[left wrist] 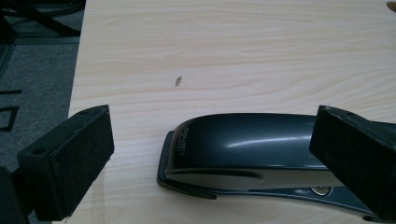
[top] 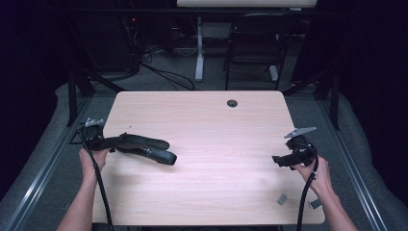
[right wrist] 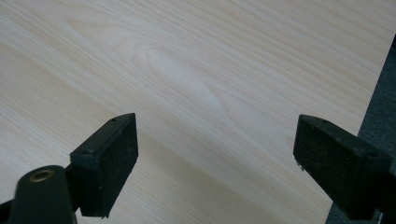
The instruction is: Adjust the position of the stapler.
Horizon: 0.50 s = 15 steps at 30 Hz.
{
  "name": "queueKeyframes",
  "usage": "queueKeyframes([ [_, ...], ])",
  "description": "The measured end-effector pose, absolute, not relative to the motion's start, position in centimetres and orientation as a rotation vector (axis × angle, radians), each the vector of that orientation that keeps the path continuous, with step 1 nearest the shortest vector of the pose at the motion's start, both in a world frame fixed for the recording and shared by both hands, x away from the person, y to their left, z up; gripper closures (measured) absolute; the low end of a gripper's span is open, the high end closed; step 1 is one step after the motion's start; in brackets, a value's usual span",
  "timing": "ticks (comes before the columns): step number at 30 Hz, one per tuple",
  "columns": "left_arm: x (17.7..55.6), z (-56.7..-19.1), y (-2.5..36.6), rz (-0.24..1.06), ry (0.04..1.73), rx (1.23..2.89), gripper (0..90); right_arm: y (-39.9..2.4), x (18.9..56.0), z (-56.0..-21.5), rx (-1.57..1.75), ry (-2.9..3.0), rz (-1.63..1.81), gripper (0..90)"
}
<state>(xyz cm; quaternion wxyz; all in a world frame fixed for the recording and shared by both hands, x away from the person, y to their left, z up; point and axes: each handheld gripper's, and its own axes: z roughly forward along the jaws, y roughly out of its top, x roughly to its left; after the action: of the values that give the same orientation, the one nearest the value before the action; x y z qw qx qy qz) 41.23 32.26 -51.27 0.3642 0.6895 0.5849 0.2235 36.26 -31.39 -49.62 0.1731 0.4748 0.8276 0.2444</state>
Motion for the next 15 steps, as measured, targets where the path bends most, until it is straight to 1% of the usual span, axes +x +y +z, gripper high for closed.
queueKeyframes([
  [4, 41.5, -51.3, 32.4, 0.577, 1.514, 1.785, 1.0, -31.6, 36.6, -49.9, 1.357, 2.362, 0.705, 12.5],
  [6, 41.7, -51.4, 32.7, 0.596, 1.519, 1.782, 5.3, -31.4, 36.8, -50.1, 1.349, 2.376, 0.702, 11.9],
  [11, 41.8, -51.5, 33.5, 0.590, 1.530, 1.755, 15.1, -31.0, 37.1, -50.5, 1.328, 2.404, 0.664, 10.5],
  [13, 41.9, -51.6, 34.0, 0.583, 1.532, 1.744, 16.4, -31.0, 37.1, -50.5, 1.325, 2.409, 0.667, 10.5],
  [14, 42.0, -51.7, 34.2, 0.588, 1.530, 1.737, 21.0, -31.0, 36.9, -50.6, 1.321, 2.419, 0.666, 10.9],
  [15, 42.0, -51.7, 34.2, 0.589, 1.528, 1.734, 28.5, -31.0, 36.9, -50.6, 1.322, 2.422, 0.668, 11.4],
])
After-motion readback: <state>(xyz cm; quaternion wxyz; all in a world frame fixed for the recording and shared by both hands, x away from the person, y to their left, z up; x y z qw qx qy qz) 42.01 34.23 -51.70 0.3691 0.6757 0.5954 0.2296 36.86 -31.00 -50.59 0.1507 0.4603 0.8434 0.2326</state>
